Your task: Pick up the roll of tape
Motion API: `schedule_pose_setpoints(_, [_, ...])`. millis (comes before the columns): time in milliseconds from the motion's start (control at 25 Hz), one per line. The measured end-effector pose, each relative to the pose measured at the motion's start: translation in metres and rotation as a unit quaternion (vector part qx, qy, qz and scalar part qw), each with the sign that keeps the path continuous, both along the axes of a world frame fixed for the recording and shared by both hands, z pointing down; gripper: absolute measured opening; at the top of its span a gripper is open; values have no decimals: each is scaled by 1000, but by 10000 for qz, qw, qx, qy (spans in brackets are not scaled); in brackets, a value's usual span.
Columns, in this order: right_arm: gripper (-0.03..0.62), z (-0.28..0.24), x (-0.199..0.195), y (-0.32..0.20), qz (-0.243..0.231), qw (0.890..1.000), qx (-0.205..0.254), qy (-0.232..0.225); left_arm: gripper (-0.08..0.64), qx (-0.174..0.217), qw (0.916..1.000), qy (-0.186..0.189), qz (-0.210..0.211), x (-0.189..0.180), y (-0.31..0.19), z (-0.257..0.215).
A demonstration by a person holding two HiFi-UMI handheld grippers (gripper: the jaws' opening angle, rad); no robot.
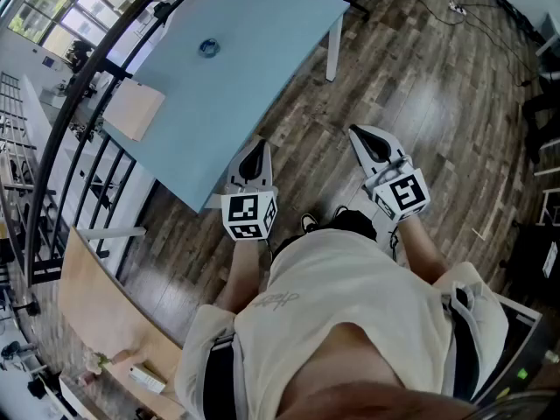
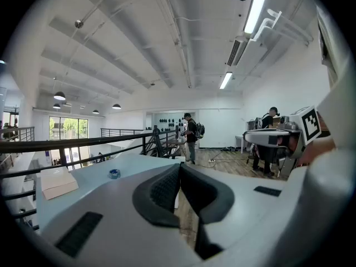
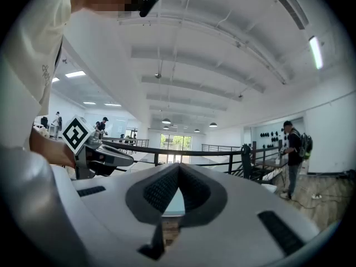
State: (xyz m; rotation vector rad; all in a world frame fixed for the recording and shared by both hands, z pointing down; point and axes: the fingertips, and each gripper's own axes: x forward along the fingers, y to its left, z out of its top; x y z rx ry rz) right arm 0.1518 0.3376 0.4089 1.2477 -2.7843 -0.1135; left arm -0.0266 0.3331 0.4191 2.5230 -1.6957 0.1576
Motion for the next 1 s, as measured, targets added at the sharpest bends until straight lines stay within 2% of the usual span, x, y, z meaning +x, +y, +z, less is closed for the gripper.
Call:
schedule_pose_setpoints(280, [8, -5, 14, -14, 103, 9997, 69, -198, 20, -59, 10000, 71, -38, 8, -10, 5])
schedule_pose_setpoints(440, [8, -6, 20, -19, 79, 9999, 65, -124, 20, -98, 9999, 61, -7, 19, -16, 4])
schedule_pose_setpoints(640, [8, -8, 22, -26, -37, 9999, 78, -100, 20, -71, 10000, 43, -50, 24, -23, -3])
schedule_pose_setpoints(880, [8, -15, 32, -34, -179, 9996, 139, -153, 25, -260, 9996, 113, -57, 37, -33, -1])
schedule_pose_setpoints(920, [8, -14, 36, -36, -190, 9996, 144, -161, 44, -250, 9995, 137, -125, 38, -34, -1])
schedule_pose_setpoints(1000, [8, -13, 44, -40, -201, 9995, 153, -178, 134, -242, 9993, 134, -258, 40, -36, 0])
